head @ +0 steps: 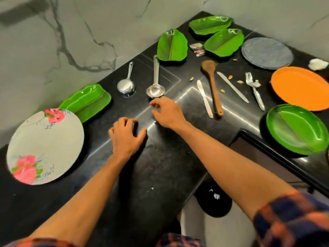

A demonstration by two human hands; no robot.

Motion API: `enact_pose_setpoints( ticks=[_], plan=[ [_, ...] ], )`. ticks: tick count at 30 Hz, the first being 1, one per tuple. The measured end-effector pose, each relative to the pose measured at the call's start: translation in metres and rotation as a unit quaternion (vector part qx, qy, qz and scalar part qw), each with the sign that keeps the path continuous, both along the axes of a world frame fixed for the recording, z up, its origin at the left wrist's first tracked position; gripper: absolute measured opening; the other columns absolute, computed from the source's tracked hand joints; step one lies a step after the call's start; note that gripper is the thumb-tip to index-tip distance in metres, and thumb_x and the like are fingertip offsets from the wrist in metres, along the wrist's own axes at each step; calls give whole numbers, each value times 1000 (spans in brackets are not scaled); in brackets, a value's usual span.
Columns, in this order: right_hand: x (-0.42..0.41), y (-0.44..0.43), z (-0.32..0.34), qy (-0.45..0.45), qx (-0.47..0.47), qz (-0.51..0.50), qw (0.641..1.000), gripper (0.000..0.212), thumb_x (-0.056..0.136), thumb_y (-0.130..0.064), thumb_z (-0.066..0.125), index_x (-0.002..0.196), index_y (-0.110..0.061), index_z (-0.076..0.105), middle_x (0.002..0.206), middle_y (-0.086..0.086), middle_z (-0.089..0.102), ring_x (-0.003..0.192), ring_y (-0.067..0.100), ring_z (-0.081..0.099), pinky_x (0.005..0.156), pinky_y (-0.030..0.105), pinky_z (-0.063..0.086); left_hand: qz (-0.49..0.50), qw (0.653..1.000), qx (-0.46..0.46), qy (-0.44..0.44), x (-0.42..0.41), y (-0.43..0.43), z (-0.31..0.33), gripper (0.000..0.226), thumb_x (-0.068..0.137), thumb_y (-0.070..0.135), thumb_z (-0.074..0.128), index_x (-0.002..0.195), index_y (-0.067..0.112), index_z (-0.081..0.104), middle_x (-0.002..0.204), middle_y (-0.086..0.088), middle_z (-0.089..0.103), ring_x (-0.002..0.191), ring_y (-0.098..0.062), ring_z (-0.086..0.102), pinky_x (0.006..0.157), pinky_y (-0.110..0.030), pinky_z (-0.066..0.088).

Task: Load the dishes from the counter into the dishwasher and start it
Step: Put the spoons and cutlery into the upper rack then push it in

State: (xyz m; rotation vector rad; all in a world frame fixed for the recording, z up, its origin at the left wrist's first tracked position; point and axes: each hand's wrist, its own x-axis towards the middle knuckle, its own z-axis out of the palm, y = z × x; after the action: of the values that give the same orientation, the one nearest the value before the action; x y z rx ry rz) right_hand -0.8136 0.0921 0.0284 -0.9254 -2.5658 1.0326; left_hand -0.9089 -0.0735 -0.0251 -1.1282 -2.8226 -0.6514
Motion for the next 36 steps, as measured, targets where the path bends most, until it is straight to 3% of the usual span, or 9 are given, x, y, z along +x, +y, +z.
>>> enact_pose_setpoints(
  ticks=[4,7,12,16,20,28,32,36],
  plan=[
    [-58,6,5,39,61,-23,997,24,84,-21,63,106,-21,72,102,7,66,98,30,63,87,45,53,6,1000,19,6,1,1,-4,39,77,56,69,105,29,61,111,3,51,109,-23,47,91,-41,34],
    [-96,12,11,0,89,1,996,40,85,-27,64,125,-23,67,115,8,63,107,31,61,92,40,49,8,1000,23,6,0,2,-4,41,77,58,66,106,28,60,114,3,50,112,-22,47,94,-42,33],
    [-149,11,5,-79,92,48,991,71,89,-45,65,153,-28,38,140,12,47,127,36,45,102,43,41,1,1000,11,-1,-1,2,-5,44,81,62,59,111,30,58,118,6,47,115,-17,42,98,-38,29],
    [-176,7,-3,-132,106,51,984,81,86,-61,65,154,-36,29,143,12,44,130,36,43,98,49,44,2,1000,6,-9,-3,1,-7,47,82,64,56,115,31,57,120,5,48,118,-18,42,101,-39,28],
    [-181,1,-11,-164,132,43,977,79,80,-63,69,146,-33,37,140,14,46,127,37,44,94,51,46,1,1000,2,-6,-5,0,-9,50,82,65,55,116,29,57,121,4,48,118,-19,43,100,-39,29],
    [-157,-16,-6,-90,154,34,983,63,76,-52,74,126,-23,47,119,10,58,107,36,57,78,41,46,8,1000,-2,5,-7,-2,-11,51,81,66,56,117,29,58,120,4,50,116,-19,44,98,-40,31],
    [-120,-20,26,43,59,-26,997,54,77,-55,68,122,-26,57,105,0,69,97,24,62,79,32,44,10,1000,-2,9,-7,-1,-11,49,80,64,59,115,30,58,121,2,50,116,-21,44,95,-41,30],
    [-66,-14,59,124,-16,-92,988,39,81,-56,69,111,-32,63,88,-14,65,87,14,61,79,30,46,5,1000,12,11,-4,-3,-9,42,80,62,63,107,30,57,117,2,48,114,-23,44,95,-42,30]
  ],
)
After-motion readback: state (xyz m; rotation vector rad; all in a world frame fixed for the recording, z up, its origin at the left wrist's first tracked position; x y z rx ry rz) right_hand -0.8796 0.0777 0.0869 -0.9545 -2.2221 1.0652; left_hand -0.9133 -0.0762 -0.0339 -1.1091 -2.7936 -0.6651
